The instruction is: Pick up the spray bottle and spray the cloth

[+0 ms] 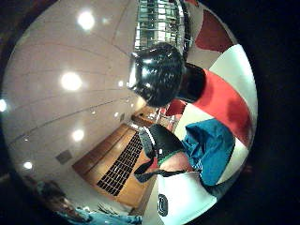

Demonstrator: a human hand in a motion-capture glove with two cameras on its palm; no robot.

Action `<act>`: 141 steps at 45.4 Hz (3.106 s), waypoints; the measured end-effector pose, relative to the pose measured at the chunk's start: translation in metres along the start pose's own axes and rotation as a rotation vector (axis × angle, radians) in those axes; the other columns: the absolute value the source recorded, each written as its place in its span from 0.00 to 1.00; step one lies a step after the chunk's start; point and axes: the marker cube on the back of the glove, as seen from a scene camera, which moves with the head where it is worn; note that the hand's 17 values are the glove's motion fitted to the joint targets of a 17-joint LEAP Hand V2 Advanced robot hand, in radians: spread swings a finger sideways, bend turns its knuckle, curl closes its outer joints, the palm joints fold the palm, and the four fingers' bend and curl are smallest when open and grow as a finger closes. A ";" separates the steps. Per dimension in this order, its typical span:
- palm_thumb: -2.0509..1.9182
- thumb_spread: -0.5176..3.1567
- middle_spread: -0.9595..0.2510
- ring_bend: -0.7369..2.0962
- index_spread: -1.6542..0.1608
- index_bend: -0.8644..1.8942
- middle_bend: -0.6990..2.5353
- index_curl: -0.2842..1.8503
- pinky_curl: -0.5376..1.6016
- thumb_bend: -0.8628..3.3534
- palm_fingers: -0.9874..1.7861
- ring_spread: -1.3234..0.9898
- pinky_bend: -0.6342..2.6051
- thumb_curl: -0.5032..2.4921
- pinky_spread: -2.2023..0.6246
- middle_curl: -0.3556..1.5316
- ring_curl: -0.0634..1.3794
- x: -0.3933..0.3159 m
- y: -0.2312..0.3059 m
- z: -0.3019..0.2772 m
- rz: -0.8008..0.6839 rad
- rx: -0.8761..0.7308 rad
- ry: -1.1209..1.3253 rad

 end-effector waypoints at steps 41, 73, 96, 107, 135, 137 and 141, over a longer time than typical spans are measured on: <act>0.75 0.28 0.69 0.44 0.80 0.46 0.38 0.33 0.40 0.20 0.86 0.50 0.27 0.36 0.74 0.43 0.30 -0.016 -0.042 0.037 0.136 -0.249 0.119; 0.74 0.20 0.68 0.45 0.81 0.49 0.39 0.37 0.43 0.20 0.86 0.49 0.30 0.41 0.69 0.44 0.34 -0.178 0.023 0.071 -0.316 -0.845 1.453; 0.74 0.19 0.68 0.45 0.81 0.49 0.40 0.37 0.43 0.20 0.86 0.49 0.30 0.42 0.69 0.44 0.34 -0.134 0.058 0.115 -0.184 -1.029 1.640; 0.73 0.19 0.68 0.45 0.80 0.49 0.40 0.37 0.43 0.20 0.86 0.49 0.30 0.42 0.68 0.44 0.34 -0.162 0.051 0.107 -0.209 -0.999 1.651; 0.73 0.19 0.68 0.45 0.80 0.49 0.40 0.37 0.43 0.20 0.86 0.49 0.30 0.43 0.68 0.44 0.34 -0.206 0.072 0.131 -0.297 -1.041 0.964; 0.73 0.19 0.68 0.45 0.80 0.49 0.40 0.37 0.43 0.20 0.86 0.49 0.30 0.43 0.68 0.44 0.34 -0.222 0.076 0.135 -0.323 -1.022 0.832; 0.73 0.19 0.68 0.45 0.80 0.49 0.40 0.37 0.43 0.20 0.86 0.49 0.30 0.43 0.68 0.44 0.34 -0.249 0.087 0.145 -0.367 -0.978 0.606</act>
